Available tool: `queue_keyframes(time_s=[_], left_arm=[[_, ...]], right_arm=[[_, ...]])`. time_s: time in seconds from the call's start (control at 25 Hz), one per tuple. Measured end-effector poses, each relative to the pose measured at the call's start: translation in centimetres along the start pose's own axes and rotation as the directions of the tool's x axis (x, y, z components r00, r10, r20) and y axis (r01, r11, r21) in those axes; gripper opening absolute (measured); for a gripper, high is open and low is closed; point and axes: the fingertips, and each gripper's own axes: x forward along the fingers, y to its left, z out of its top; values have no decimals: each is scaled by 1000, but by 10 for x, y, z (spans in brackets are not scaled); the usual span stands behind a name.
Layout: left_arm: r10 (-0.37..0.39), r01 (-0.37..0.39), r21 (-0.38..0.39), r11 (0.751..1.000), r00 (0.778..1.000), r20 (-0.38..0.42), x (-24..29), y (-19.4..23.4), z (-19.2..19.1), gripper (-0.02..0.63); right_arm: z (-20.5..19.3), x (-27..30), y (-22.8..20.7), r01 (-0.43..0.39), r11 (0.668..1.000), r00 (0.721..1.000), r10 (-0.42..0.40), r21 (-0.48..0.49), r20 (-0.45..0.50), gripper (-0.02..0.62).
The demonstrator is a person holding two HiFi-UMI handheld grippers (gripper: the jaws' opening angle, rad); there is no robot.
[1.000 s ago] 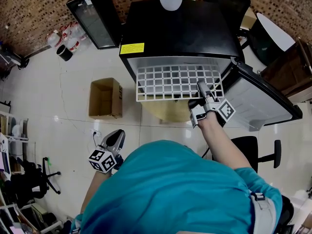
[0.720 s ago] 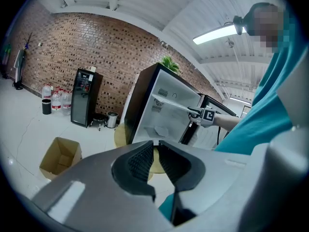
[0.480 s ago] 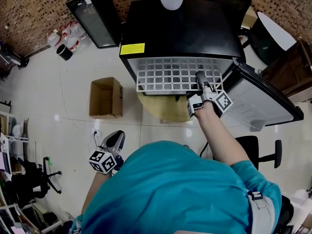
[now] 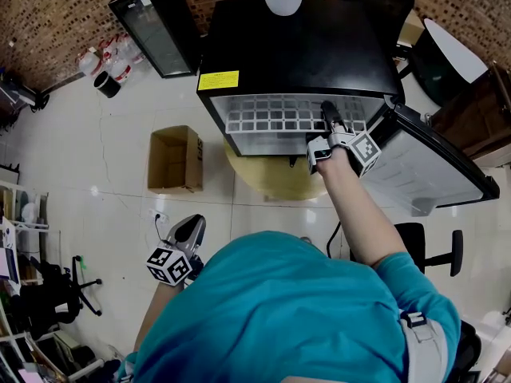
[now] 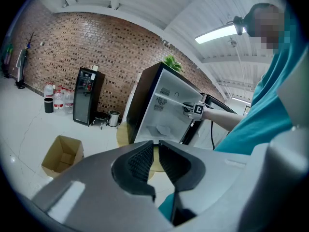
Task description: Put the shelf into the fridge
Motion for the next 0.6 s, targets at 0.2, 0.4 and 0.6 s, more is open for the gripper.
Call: queue_keyframes(time_s=[0.2,0.4,0.6], left_arm=[[8,-8,-4,1000,1000,4,-4,1,0,35],[14,-14,-4,1000,1000,7,-7,2,-1,35],[14,-14,-3,1000,1000,7,-9,1,-2,35]], right_arm=[[4,17,5,-15,1000,1000,15,-7,8,23],[5,28,10,-47,999,999,47,-7,12,23],[11,37,12,-83,997,996,83,3,38,23]])
